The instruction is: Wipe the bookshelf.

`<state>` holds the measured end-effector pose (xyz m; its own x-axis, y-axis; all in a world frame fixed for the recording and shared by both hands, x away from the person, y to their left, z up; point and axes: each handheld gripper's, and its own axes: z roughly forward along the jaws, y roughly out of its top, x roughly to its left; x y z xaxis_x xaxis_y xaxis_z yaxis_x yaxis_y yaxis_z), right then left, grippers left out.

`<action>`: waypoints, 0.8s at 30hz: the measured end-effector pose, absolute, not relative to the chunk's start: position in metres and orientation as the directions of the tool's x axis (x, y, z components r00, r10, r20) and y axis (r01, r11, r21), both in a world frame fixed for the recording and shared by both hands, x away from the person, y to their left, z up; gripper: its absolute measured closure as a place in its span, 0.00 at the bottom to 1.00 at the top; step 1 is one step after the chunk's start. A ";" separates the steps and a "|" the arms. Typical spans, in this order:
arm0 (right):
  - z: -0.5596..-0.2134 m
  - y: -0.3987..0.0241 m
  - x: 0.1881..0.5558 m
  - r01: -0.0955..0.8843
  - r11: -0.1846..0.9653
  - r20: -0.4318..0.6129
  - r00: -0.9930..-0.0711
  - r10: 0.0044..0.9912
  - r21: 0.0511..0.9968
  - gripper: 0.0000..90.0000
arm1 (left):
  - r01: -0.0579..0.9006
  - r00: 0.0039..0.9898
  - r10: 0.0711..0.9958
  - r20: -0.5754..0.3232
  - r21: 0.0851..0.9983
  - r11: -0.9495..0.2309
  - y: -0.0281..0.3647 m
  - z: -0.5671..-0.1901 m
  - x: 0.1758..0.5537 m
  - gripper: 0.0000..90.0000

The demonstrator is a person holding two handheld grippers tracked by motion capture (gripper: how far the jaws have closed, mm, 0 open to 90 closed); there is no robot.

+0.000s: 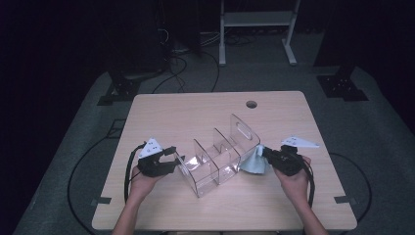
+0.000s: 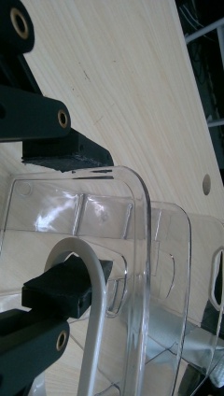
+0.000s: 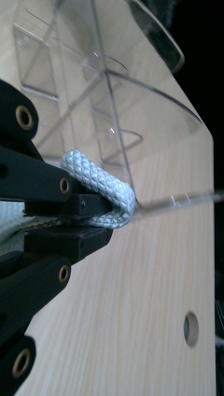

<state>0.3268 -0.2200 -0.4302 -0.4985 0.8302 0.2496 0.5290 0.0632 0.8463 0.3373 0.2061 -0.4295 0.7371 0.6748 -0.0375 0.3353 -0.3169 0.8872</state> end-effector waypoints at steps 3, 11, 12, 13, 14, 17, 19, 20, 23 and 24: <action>-0.432 -0.211 0.322 0.523 0.088 0.240 -0.526 0.816 0.848 0.93 | 0.335 0.737 0.675 -0.036 0.887 -0.319 0.207 -0.429 0.337 0.51; -0.435 -0.227 0.333 0.544 0.001 0.311 -0.481 0.820 0.839 0.93 | 0.332 0.738 0.674 -0.035 0.888 -0.318 0.204 -0.429 0.336 0.51; -0.435 -0.222 0.330 0.550 0.012 0.315 -0.496 0.809 0.835 0.93 | 0.332 0.738 0.674 -0.034 0.888 -0.318 0.204 -0.429 0.336 0.51; -0.435 -0.217 0.327 0.544 0.033 0.309 -0.523 0.794 0.838 0.93 | 0.331 0.738 0.674 -0.032 0.888 -0.320 0.204 -0.429 0.336 0.51; -0.435 -0.212 0.324 0.536 0.058 0.288 -0.538 0.793 0.842 0.93 | 0.332 0.738 0.674 -0.034 0.888 -0.318 0.204 -0.429 0.336 0.51; -0.430 -0.216 0.327 0.525 0.057 0.269 -0.525 0.808 0.849 0.93 | 0.332 0.739 0.673 -0.035 0.888 -0.318 0.204 -0.429 0.336 0.51; -0.428 -0.226 0.333 0.527 0.015 0.291 -0.493 0.820 0.850 0.93 | 0.332 0.739 0.673 -0.037 0.889 -0.316 0.204 -0.429 0.336 0.51; -0.429 -0.229 0.336 0.527 0.000 0.299 -0.483 0.823 0.850 0.93 | 0.332 0.739 0.673 -0.037 0.889 -0.316 0.203 -0.429 0.336 0.51; -0.430 -0.227 0.336 0.531 -0.006 0.308 -0.482 0.820 0.847 0.93 | 0.333 0.737 0.675 -0.037 0.889 -0.314 0.202 -0.429 0.336 0.51; -0.430 -0.223 0.333 0.525 0.010 0.297 -0.495 0.817 0.851 0.93 | 0.334 0.736 0.676 -0.038 0.889 -0.314 0.202 -0.429 0.336 0.51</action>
<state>0.3334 -0.2225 -0.4300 -0.4951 0.8166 0.2966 0.5255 0.0096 0.8507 0.3360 0.2024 -0.4295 0.7362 0.6757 -0.0378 0.3337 -0.3138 0.8889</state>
